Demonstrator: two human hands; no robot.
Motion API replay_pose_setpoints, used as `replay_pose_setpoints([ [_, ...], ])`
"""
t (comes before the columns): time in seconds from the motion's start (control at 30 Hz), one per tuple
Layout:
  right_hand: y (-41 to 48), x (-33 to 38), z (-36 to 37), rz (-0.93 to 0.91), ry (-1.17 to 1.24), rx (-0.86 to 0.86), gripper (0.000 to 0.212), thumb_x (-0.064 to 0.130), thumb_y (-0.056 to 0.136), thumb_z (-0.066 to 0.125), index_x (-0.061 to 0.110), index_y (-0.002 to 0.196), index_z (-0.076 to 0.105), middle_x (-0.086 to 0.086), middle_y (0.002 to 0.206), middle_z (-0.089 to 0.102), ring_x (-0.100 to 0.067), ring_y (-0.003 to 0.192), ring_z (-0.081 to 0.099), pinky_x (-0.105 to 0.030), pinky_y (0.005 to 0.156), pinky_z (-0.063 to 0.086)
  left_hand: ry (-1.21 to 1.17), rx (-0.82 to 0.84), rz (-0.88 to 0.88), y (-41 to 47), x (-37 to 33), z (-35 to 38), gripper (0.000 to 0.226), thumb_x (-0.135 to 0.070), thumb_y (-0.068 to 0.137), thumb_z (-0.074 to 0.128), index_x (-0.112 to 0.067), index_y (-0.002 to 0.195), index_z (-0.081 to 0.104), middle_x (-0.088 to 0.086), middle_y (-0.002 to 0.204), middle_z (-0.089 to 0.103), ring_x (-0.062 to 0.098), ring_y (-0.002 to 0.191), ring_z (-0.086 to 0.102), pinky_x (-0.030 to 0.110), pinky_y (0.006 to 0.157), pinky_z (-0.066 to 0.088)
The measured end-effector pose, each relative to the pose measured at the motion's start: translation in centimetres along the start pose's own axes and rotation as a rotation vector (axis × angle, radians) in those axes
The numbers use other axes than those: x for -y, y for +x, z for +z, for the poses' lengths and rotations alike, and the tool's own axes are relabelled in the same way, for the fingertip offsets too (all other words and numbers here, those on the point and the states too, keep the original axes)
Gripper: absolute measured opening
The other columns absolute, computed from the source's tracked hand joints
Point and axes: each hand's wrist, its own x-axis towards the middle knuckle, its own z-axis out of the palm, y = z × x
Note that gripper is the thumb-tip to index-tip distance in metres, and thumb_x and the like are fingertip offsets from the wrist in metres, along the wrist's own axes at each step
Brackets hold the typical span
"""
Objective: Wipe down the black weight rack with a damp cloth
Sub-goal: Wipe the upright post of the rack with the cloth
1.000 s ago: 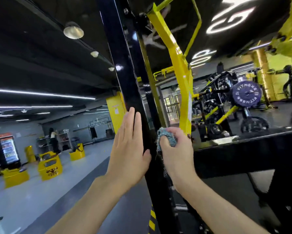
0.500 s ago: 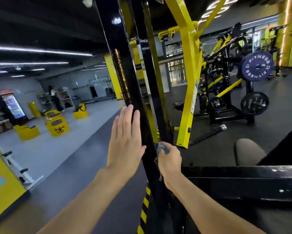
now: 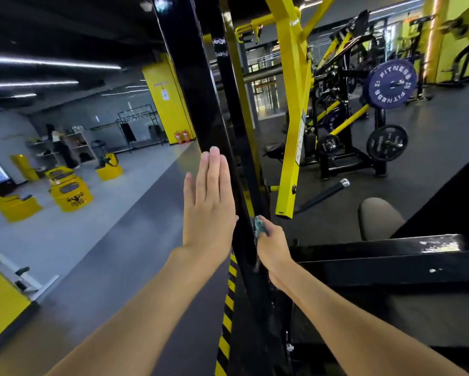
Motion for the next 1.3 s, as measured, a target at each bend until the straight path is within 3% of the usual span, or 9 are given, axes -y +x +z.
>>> replay_pose_setpoints([
  [0.13,-0.6,2.1,-0.9,-0.205,0.022,-0.032,0.044,0.001,0.099,0.047,0.027,0.133,0.054,0.007,0.12,0.052,0.0,0.098,0.055,-0.005,0.078,0.044,0.026,-0.049,-0.013,0.3,-0.1,-0.3,0.121,-0.03,0.073,0.086,0.004,0.154,0.003,0.024,0.163,0.007,0.037,0.151,0.007,0.055,0.116,0.03],
  [0.3,-1.1,1.0,-1.1,-0.12,0.04,-0.052,0.03,0.002,0.096,0.05,0.024,0.114,0.059,-0.005,0.108,0.065,-0.012,0.086,0.061,-0.025,0.071,0.049,0.005,-0.118,-0.055,0.9,-0.4,-1.9,0.103,-0.025,0.064,0.092,0.004,0.143,0.034,0.025,0.15,0.035,0.039,0.136,0.038,0.052,0.106,0.042],
  [0.4,-0.6,3.3,-1.1,-0.261,0.026,-0.039,0.023,0.02,0.102,0.05,0.021,0.121,0.061,-0.002,0.114,0.059,-0.009,0.099,0.058,-0.028,0.09,0.048,-0.015,-0.124,-0.113,2.1,-0.2,-3.2,0.111,-0.03,0.066,0.091,0.003,0.15,0.026,0.023,0.157,0.022,0.039,0.144,0.03,0.051,0.113,0.037],
  [0.5,-1.0,4.2,-1.1,-0.35,-0.002,0.019,0.031,0.03,0.104,0.046,0.021,0.132,0.056,0.002,0.119,0.049,0.001,0.099,0.051,-0.007,0.086,0.036,-0.007,-0.062,-0.123,2.9,-0.3,-3.6,0.122,-0.033,0.07,0.089,-0.002,0.155,0.008,0.019,0.164,0.005,0.036,0.151,0.014,0.05,0.119,0.028],
  [0.7,0.6,5.4,-1.5,-0.302,0.078,0.042,0.031,0.015,0.101,0.054,0.02,0.131,0.059,0.004,0.114,0.052,-0.011,0.098,0.06,-0.032,0.092,0.053,-0.029,-0.124,-0.181,4.1,-0.6,-5.1,0.121,-0.031,0.064,0.093,-0.002,0.153,0.016,0.02,0.161,0.013,0.037,0.148,0.022,0.045,0.117,0.028],
  [0.87,1.2,7.1,-1.2,-0.452,0.153,0.036,0.032,0.004,0.098,0.055,0.022,0.124,0.057,0.013,0.108,0.049,-0.004,0.102,0.055,-0.016,0.087,0.048,0.003,-0.07,-0.16,4.8,-0.1,-5.6,0.129,-0.039,0.07,0.087,-0.004,0.156,-0.002,0.014,0.166,-0.007,0.028,0.154,-0.002,0.041,0.123,0.01],
  [1.03,0.2,7.3,-1.6,-0.562,0.178,0.064,0.032,-0.008,0.094,0.053,0.015,0.115,0.058,0.007,0.108,0.046,0.01,0.097,0.052,-0.01,0.085,0.046,-0.017,-0.097,-0.181,4.9,0.0,-5.4,0.132,-0.036,0.063,0.09,-0.005,0.156,0.003,0.015,0.166,0.001,0.03,0.153,0.005,0.043,0.122,0.014],
  [1.17,1.7,9.2,-1.1,-0.583,0.226,0.097,0.037,-0.015,0.091,0.049,0.018,0.107,0.057,0.009,0.108,0.043,-0.005,0.097,0.057,-0.014,0.076,0.05,-0.037,-0.125,-0.188,5.1,0.2,-5.5,0.131,-0.032,0.057,0.094,-0.009,0.154,0.009,0.017,0.163,0.011,0.03,0.15,0.014,0.041,0.118,0.015],
  [1.3,0.6,9.2,-1.3,-0.722,0.179,0.104,0.032,-0.016,0.089,0.051,0.009,0.108,0.057,0.011,0.109,0.044,0.004,0.094,0.054,-0.01,0.076,0.046,-0.068,-0.216,-0.175,5.8,1.2,-6.4,0.115,-0.02,0.06,0.095,-0.007,0.15,0.025,0.014,0.15,0.03,0.028,0.136,0.03,0.041,0.113,0.031],
])
